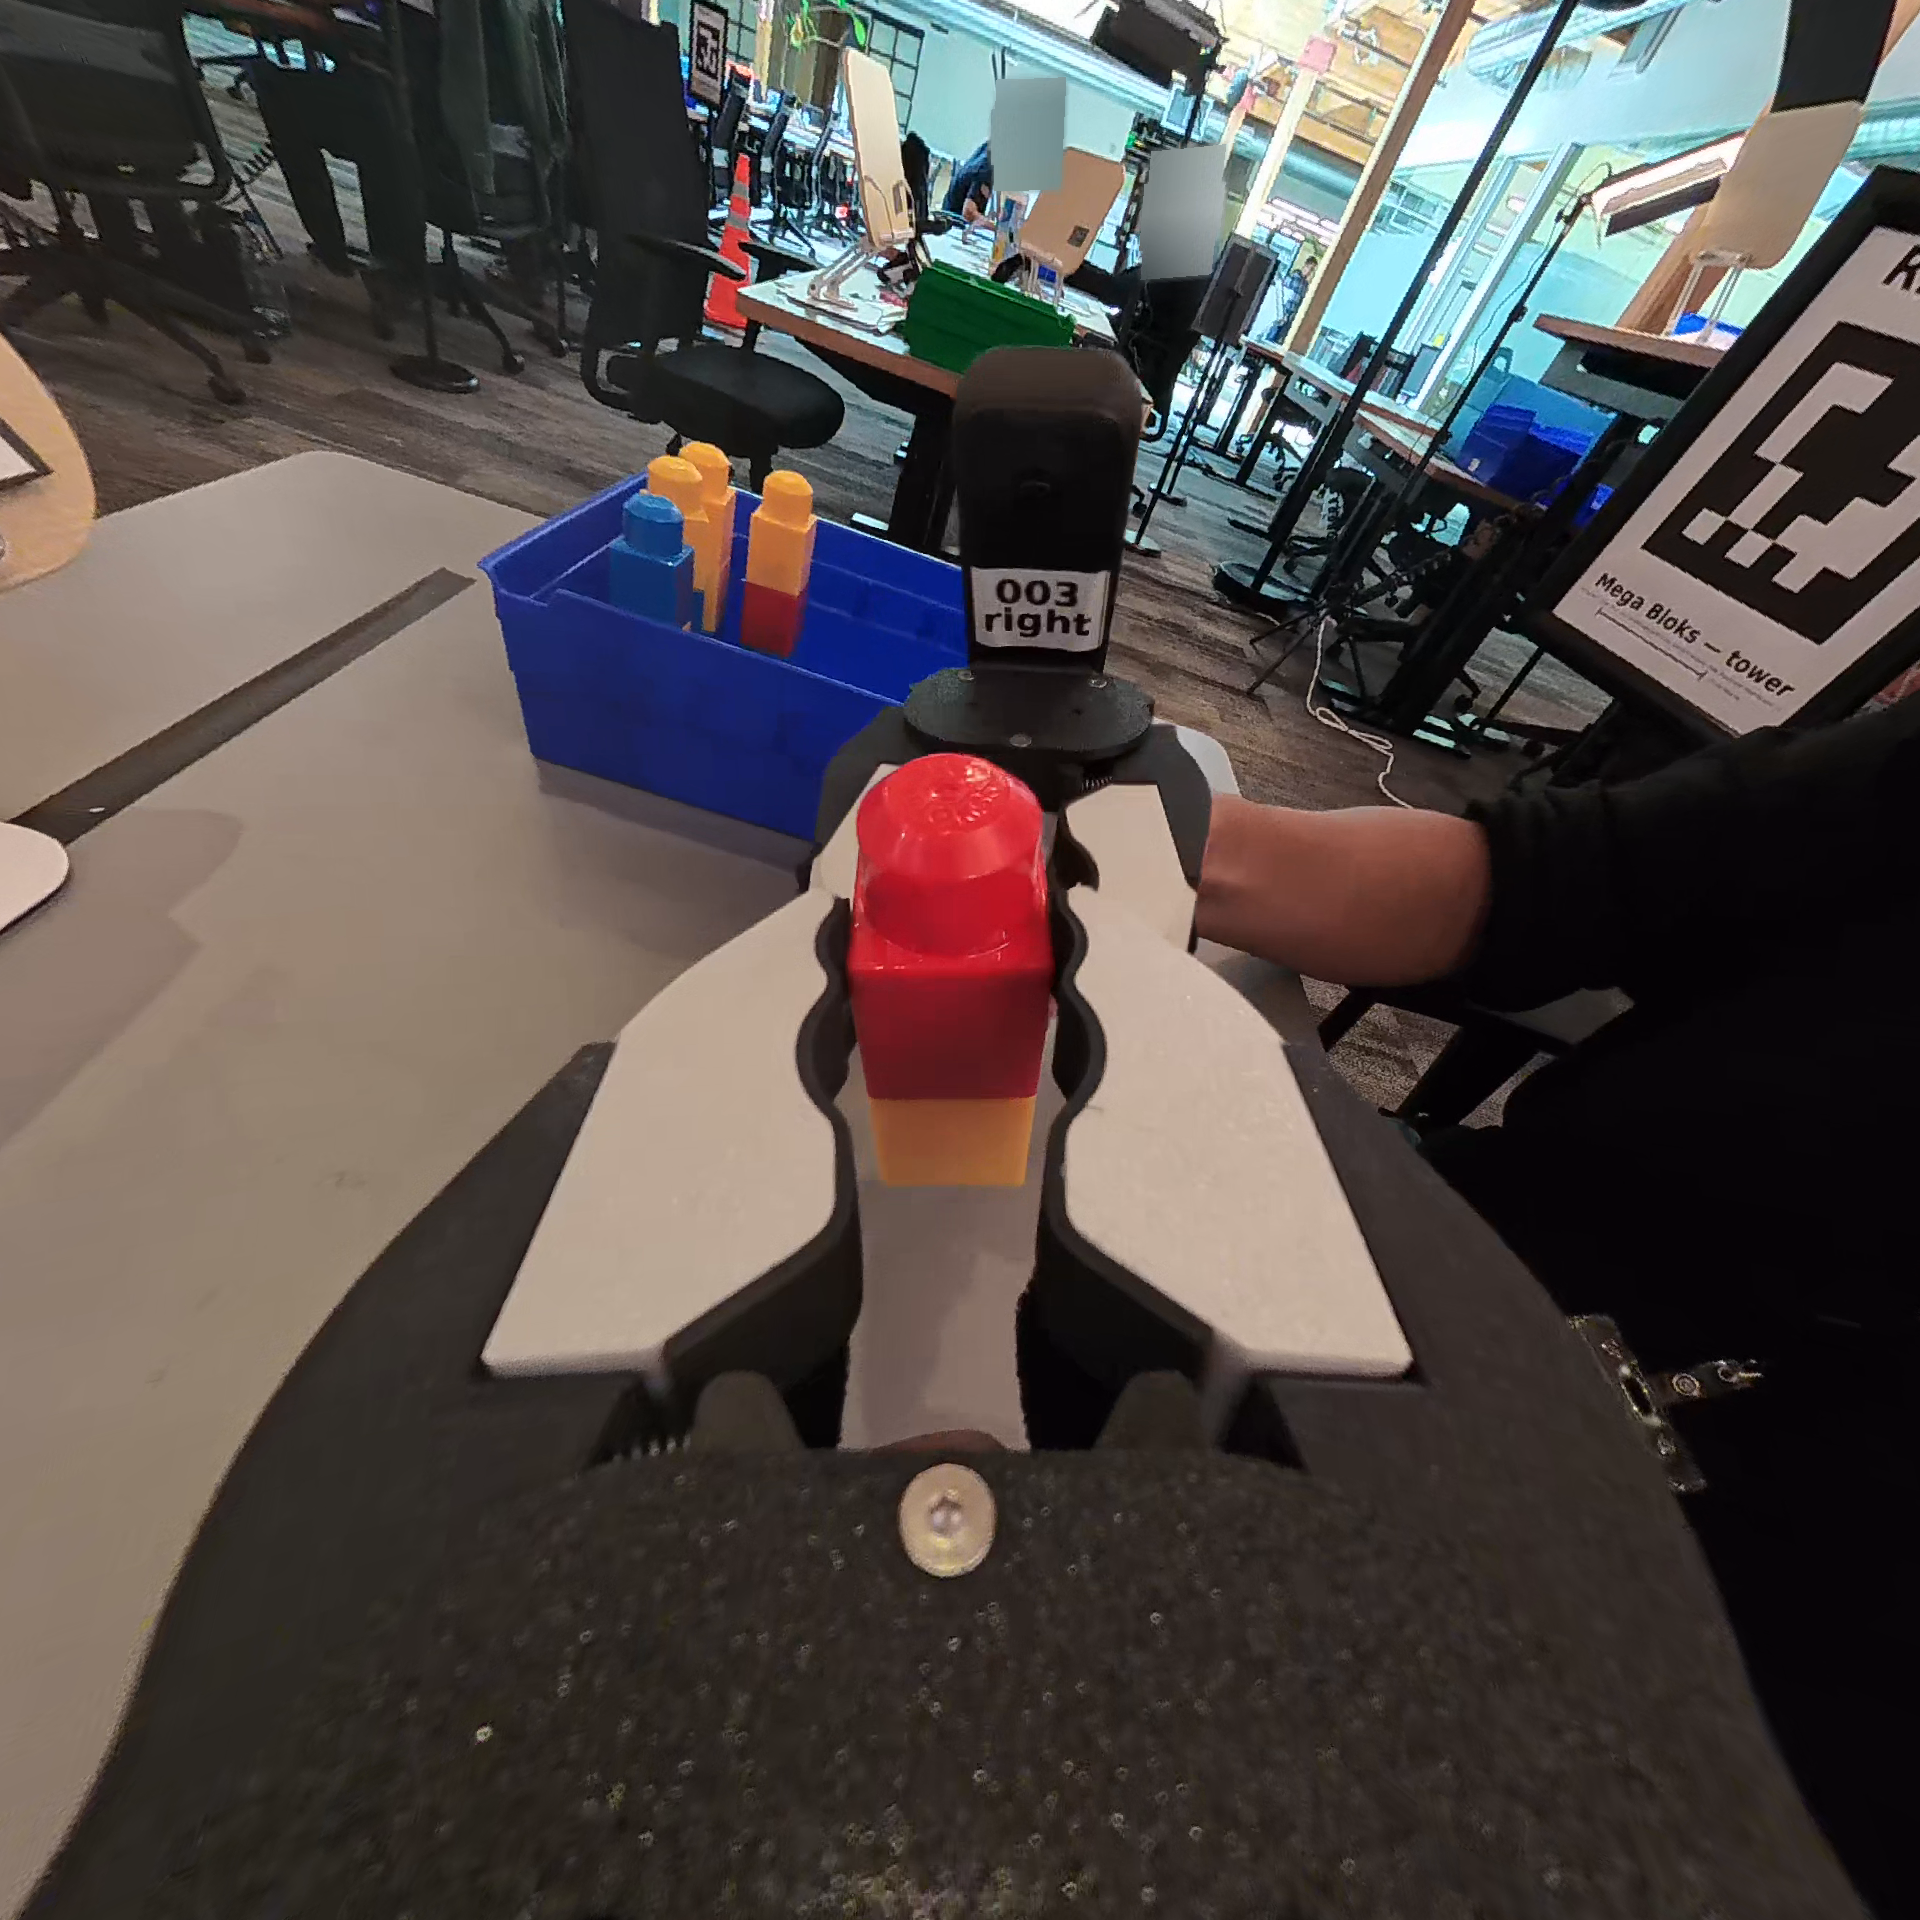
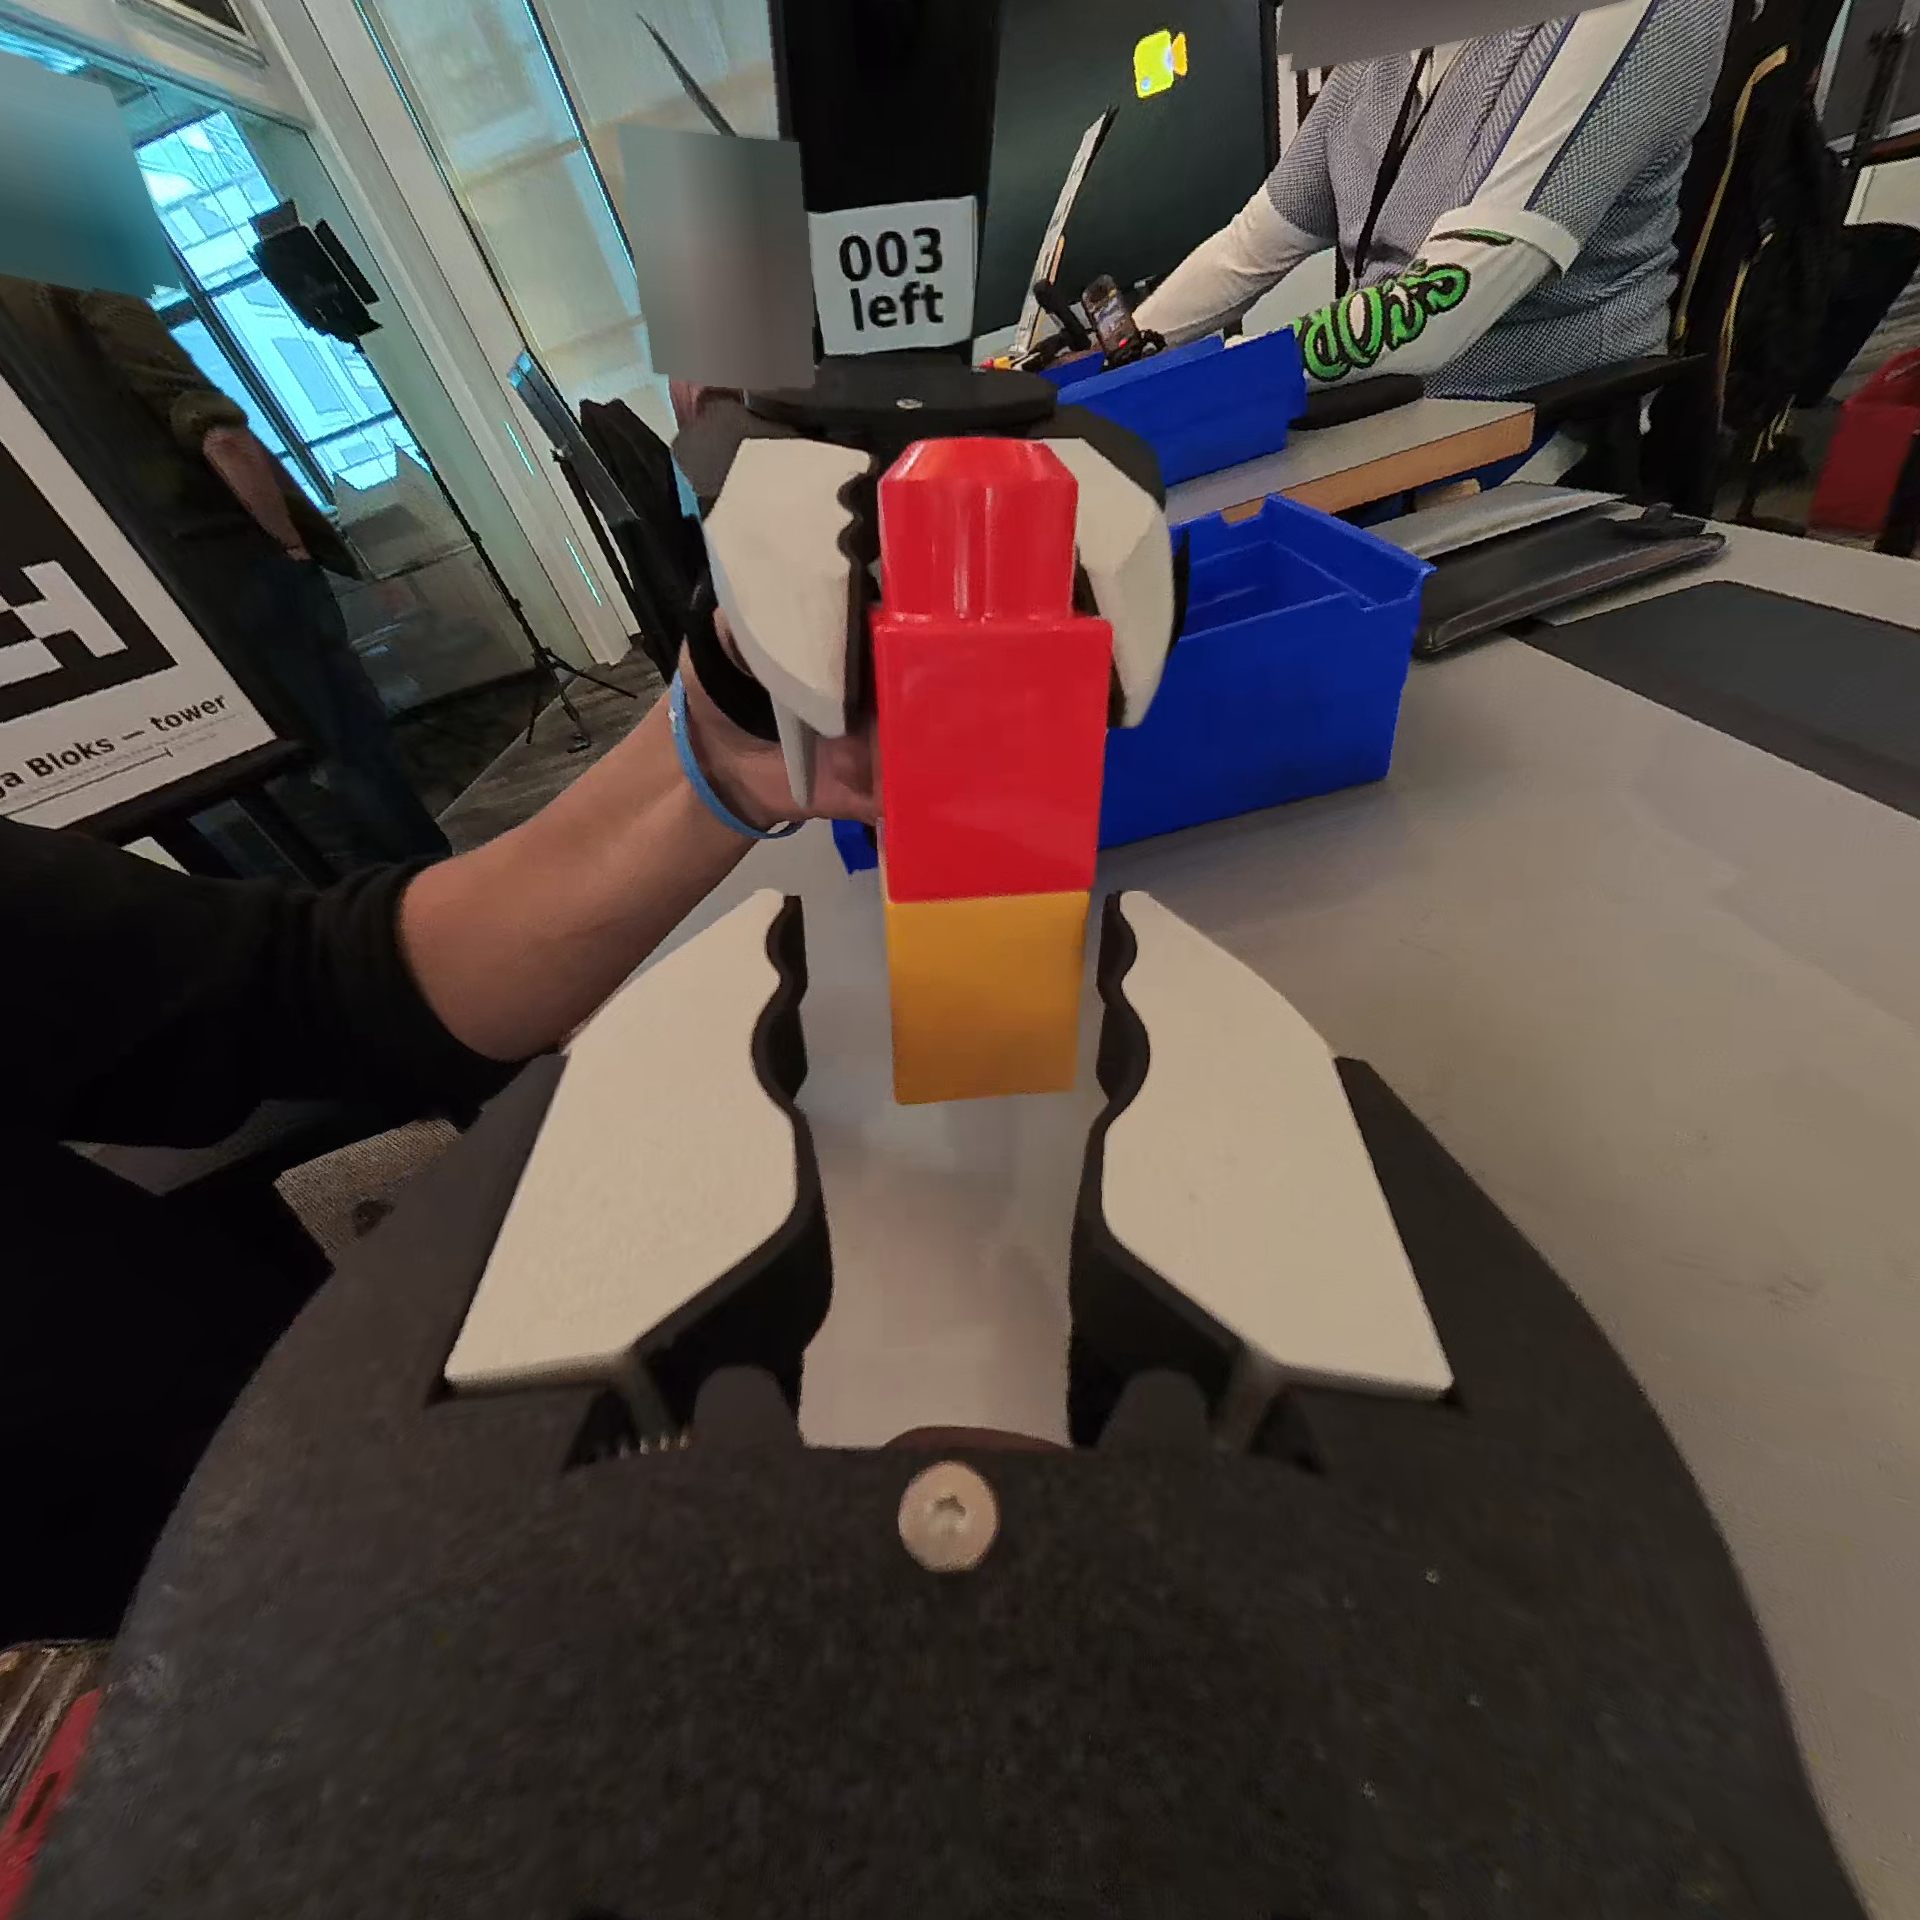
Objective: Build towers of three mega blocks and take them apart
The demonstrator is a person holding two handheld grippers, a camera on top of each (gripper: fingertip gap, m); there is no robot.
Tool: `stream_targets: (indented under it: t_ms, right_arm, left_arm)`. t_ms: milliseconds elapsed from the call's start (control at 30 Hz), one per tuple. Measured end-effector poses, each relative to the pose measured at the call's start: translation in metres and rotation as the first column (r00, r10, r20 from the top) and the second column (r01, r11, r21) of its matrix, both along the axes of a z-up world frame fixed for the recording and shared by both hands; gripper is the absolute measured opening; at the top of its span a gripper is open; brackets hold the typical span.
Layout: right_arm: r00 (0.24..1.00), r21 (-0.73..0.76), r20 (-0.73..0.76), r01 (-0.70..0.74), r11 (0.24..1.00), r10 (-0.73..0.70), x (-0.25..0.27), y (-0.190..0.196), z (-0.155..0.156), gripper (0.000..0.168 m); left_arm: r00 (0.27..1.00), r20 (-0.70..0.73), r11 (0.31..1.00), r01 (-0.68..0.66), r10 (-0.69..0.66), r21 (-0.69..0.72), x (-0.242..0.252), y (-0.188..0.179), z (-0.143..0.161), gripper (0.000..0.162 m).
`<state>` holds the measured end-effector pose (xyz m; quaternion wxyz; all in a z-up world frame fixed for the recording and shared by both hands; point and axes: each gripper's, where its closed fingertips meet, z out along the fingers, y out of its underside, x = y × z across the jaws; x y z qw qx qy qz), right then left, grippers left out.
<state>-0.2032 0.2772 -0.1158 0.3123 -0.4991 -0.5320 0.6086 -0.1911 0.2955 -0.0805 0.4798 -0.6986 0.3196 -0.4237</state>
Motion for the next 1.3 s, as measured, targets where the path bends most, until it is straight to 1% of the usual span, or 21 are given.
stream_targets:
  t_ms: [133, 233, 433, 500, 567, 600, 700, 767, 833, 900, 967, 1033, 1067, 1133, 1200, 1300]
  right_arm:
    - [1.000, 0.005, -0.012, 0.012, 1.000, -0.012, 0.000, 0.001, 0.002, 0.049]
    - [1.000, 0.020, -0.005, -0.014, 1.000, 0.014, 0.004, -0.001, 0.002, 0.037]
    - [1.000, 0.027, -0.031, -0.005, 1.000, 0.005, 0.007, 0.002, 0.002, 0.036]
    - [0.999, 0.032, -0.034, 0.017, 0.999, -0.016, 0.007, 0.005, 0.000, 0.036]
    - [0.999, 0.051, -0.031, 0.041, 0.998, -0.039, 0.008, 0.009, -0.003, 0.036]
    - [0.998, 0.064, -0.031, 0.058, 0.996, -0.056, 0.009, 0.011, -0.005, 0.036]
    - [0.994, 0.117, -0.034, 0.108, 0.987, -0.104, 0.015, 0.020, -0.011, 0.036]
    - [0.990, 0.124, -0.060, 0.132, 0.983, -0.125, 0.020, 0.025, -0.012, 0.036]
    - [0.987, 0.113, -0.093, 0.137, 0.984, -0.127, 0.026, 0.026, -0.012, 0.036]
    - [0.982, 0.098, -0.130, 0.150, 0.984, -0.136, 0.029, 0.028, -0.010, 0.036]
    - [0.982, 0.079, -0.141, 0.134, 0.988, -0.122, 0.028, 0.028, -0.007, 0.036]
    - [0.984, 0.078, -0.150, 0.113, 0.991, -0.100, 0.028, 0.025, -0.003, 0.036]
    - [0.984, 0.084, -0.155, 0.104, 0.991, -0.091, 0.028, 0.022, -0.003, 0.036]
    - [0.986, 0.108, -0.151, 0.088, 0.990, -0.071, 0.030, 0.016, -0.005, 0.036]
    - [0.988, 0.145, -0.141, 0.083, 0.986, -0.062, 0.032, 0.011, -0.008, 0.036]
    - [0.989, 0.176, -0.140, 0.067, 0.982, -0.043, 0.037, 0.003, -0.005, 0.036]
  left_arm:
    - [0.999, -0.024, 0.999, 0.049, -0.049, -0.011, 0.010, -0.006, -0.004, 0.036]
    - [0.997, -0.062, 0.998, 0.056, -0.056, -0.011, 0.017, -0.007, -0.009, 0.036]
    - [0.998, -0.045, 0.999, 0.041, -0.042, -0.008, 0.020, -0.003, -0.009, 0.036]
    - [0.998, -0.064, 1.000, 0.001, -0.002, -0.023, 0.018, 0.000, -0.008, 0.037]
    - [0.995, -0.063, 0.997, -0.074, 0.073, -0.018, 0.010, 0.003, 0.003, 0.050]
    - [0.993, -0.066, 0.995, -0.099, 0.098, -0.015, 0.006, -0.001, 0.010, 0.052]
    - [0.976, -0.119, 0.983, -0.180, 0.182, 0.027, -0.016, -0.028, 0.026, 0.053]
    - [0.950, -0.156, 0.963, -0.268, 0.269, 0.029, -0.044, -0.053, 0.027, 0.057]
    - [0.912, -0.163, 0.925, -0.380, 0.375, 0.002, -0.081, -0.078, 0.023, 0.058]
    - [0.851, -0.188, 0.858, -0.510, 0.491, -0.066, -0.125, -0.101, 0.010, 0.060]
    - [0.742, -0.274, 0.748, -0.656, 0.612, -0.104, -0.177, -0.121, -0.011, 0.059]
    - [0.638, -0.383, 0.654, -0.749, 0.668, -0.107, -0.222, -0.138, -0.030, 0.058]
    - [0.588, -0.451, 0.608, -0.785, 0.671, -0.120, -0.243, -0.146, -0.040, 0.058]
    - [0.515, -0.574, 0.533, -0.832, 0.636, -0.157, -0.276, -0.158, -0.059, 0.059]
    - [0.449, -0.651, 0.446, -0.876, 0.612, -0.185, -0.303, -0.163, -0.071, 0.059]
    - [0.444, -0.704, 0.391, -0.886, 0.555, -0.250, -0.317, -0.159, -0.086, 0.059]
